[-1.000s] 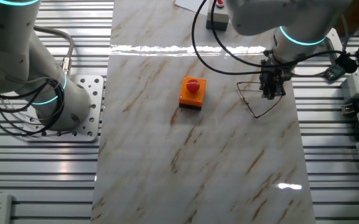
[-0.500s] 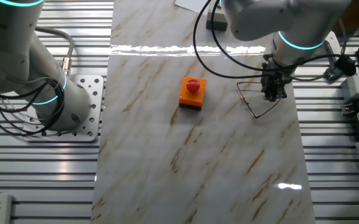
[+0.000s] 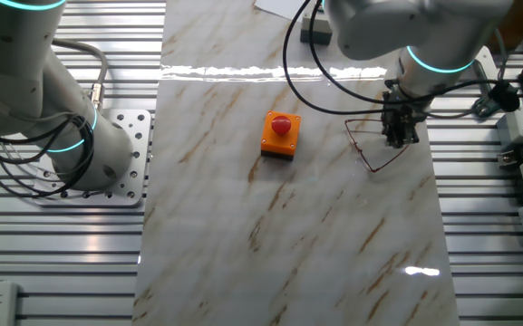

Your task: Unfold the leg of the glasses (with one hand)

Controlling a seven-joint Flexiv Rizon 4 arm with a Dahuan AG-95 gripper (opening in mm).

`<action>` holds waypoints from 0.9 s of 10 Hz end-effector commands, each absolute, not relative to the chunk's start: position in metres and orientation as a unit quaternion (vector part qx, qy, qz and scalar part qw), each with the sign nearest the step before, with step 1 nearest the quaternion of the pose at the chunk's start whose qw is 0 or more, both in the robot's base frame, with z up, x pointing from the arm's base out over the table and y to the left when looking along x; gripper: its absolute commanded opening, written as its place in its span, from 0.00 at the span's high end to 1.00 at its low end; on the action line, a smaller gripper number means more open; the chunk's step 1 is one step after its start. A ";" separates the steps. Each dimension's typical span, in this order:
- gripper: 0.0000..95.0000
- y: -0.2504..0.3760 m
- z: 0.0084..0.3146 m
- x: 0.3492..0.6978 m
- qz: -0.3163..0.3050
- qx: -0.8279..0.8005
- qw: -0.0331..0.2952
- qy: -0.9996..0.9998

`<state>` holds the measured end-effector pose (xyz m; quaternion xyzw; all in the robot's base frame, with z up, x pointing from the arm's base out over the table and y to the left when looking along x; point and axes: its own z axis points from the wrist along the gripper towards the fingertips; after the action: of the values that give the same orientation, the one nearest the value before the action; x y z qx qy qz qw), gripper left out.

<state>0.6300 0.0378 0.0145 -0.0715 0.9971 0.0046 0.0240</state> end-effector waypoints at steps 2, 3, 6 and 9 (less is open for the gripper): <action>0.80 0.037 0.013 0.631 0.005 -0.071 0.024 0.997; 0.80 0.037 0.013 0.631 0.005 -0.071 0.024 0.997; 0.80 0.037 0.013 0.631 0.005 -0.072 0.027 0.997; 0.60 0.037 0.012 0.631 0.004 -0.078 0.032 0.996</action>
<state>0.6303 0.0366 0.0113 -0.0782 0.9964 0.0038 0.0332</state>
